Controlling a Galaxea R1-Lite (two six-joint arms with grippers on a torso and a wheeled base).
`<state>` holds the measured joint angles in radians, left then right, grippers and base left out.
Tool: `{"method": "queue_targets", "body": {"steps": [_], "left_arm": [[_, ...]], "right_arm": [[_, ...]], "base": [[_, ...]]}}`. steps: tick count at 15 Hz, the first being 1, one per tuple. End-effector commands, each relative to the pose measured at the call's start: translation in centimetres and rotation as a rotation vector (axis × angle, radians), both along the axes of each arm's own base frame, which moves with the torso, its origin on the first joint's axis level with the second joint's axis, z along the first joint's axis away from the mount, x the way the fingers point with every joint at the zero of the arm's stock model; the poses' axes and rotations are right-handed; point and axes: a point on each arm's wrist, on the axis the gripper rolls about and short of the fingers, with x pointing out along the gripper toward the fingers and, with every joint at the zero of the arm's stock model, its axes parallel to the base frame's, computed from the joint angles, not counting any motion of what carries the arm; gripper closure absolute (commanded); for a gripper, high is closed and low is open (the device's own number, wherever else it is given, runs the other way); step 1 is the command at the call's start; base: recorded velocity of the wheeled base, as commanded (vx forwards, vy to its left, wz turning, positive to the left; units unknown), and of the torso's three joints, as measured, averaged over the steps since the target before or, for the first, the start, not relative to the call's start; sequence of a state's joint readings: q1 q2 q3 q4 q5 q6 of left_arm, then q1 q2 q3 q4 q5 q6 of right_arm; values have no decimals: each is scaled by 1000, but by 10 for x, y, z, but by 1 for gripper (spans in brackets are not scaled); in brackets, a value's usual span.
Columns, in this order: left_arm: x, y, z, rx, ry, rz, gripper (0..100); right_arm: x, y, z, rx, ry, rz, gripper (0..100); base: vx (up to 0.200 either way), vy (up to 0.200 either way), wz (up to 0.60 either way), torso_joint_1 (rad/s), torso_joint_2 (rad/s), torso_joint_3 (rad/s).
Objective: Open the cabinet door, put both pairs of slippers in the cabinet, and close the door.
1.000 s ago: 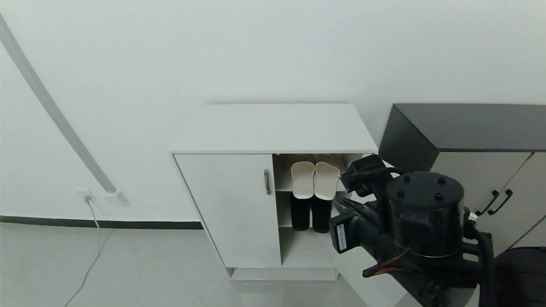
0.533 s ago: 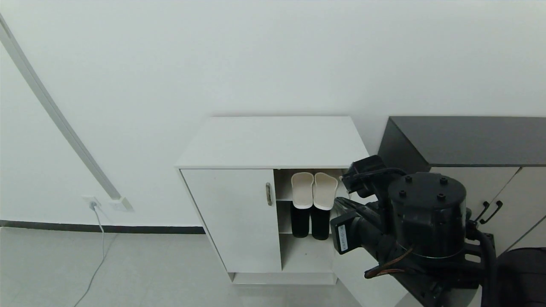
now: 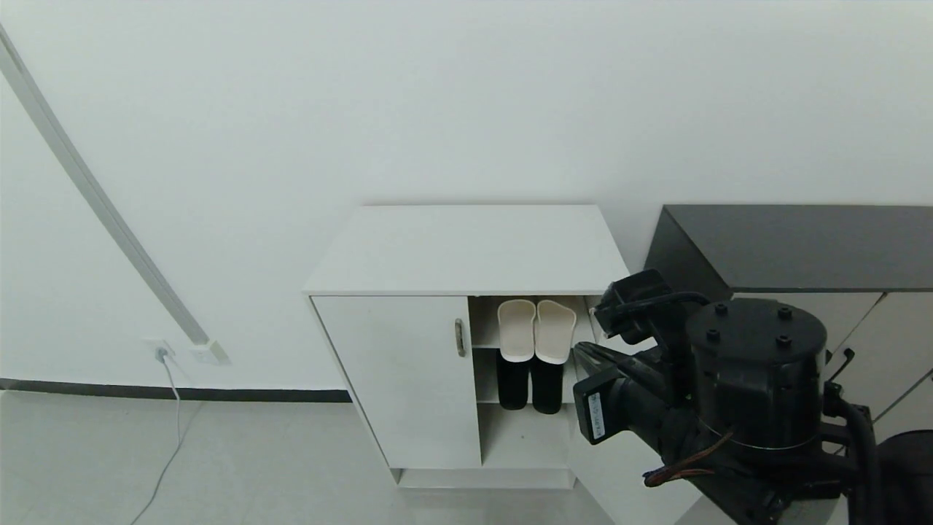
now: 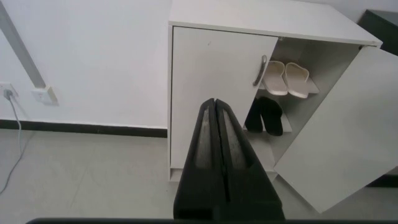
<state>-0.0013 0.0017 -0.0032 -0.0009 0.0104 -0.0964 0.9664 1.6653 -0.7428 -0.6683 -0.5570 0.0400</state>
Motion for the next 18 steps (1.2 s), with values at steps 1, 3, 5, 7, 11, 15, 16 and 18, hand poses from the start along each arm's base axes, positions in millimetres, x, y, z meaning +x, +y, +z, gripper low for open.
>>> {"method": "queue_targets", "body": {"steps": [1,3,5,7,11,15,16,18], "left_arm": [[0,0,0,0,1,0,100],[0,0,0,0,1,0,100],[0,0,0,0,1,0,100],[0,0,0,-2,1,2,100],[0,0,0,-2,1,2,100],[0,0,0,-2,1,2,100],[0,0,0,-2,1,2,100],[0,0,0,-2,1,2,100]], "right_arm": [[-1,-1,1,2,-2,0,100],[0,-1,0,1,-1,0,100],[0,0,0,0,0,0,100],[3,-2,-1,-6,2,-12,100],[12,-5,-5,-27,-4,-44,100],[12,-5,-5,-25,-6,-44,100],[12,-5,-6,-27,-4,-44,100],[12,-5,-6,-27,-4,-44,100]], "base": [[0,0,-600,2,7,2],[0,0,-600,-2,-5,0],[0,0,-600,10,7,-2],[0,0,-300,1,-1,-1],[0,0,0,0,0,0],[-100,0,0,0,1,1],[-200,0,0,17,7,-2],[-200,0,0,7,5,5]]}}
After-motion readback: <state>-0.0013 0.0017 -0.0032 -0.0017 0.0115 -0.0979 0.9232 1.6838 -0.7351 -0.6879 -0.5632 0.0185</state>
